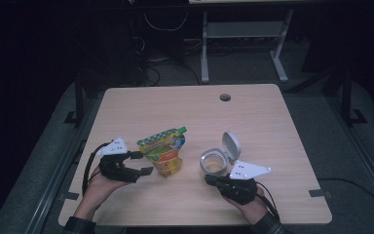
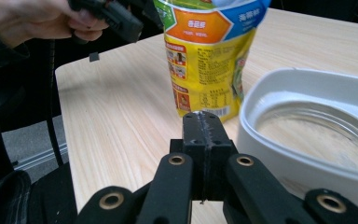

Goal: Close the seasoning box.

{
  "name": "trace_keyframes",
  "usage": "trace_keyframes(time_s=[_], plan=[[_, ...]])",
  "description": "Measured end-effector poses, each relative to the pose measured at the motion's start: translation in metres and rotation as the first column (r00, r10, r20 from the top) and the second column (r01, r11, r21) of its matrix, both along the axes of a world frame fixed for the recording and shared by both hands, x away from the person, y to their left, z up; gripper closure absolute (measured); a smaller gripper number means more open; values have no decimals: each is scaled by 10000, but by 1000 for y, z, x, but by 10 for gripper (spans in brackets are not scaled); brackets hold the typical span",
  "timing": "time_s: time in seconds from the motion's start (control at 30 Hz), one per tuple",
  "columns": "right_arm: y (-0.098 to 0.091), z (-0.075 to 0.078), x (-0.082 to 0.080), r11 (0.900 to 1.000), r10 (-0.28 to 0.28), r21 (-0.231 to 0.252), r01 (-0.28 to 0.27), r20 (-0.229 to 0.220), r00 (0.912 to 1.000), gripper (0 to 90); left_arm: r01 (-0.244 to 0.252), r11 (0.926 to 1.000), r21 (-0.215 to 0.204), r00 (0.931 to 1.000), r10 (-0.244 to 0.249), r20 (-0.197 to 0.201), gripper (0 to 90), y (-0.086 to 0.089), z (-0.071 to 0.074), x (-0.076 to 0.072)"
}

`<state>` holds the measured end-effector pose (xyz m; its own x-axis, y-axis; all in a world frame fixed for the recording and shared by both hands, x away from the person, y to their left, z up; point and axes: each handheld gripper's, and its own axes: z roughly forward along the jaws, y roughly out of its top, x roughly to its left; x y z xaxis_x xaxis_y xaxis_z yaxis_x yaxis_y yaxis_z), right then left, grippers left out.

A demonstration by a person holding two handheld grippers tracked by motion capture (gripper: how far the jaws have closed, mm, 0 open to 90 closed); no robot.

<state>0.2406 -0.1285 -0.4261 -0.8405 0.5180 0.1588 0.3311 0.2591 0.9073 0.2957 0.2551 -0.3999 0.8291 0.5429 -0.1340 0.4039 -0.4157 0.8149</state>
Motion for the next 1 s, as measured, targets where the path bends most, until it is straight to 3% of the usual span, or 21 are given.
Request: trace_keyframes(time_s=[0.2, 0.57, 0.73, 1.0], plan=[[-23, 4, -1, 9993, -371, 59, 372, -102, 9993, 899, -266, 9996, 128, 9996, 267, -55, 200, 6, -10, -12], [-63, 8, -2, 9941, -1072, 141, 1074, -143, 9941, 899, -447, 9987, 236, 9984, 455, -325, 174, 6, -30, -23], [-78, 10, 5, 9887, -1489, 200, 1489, -27, 9889, 899, -384, 9987, 343, 9985, 398, -384, 174, 5, -35, -22], [-92, 13, 26, 9727, -2293, 403, 2287, 119, 9733, 900, -464, 9983, 363, 9977, 481, -481, 174, 5, -41, -19]])
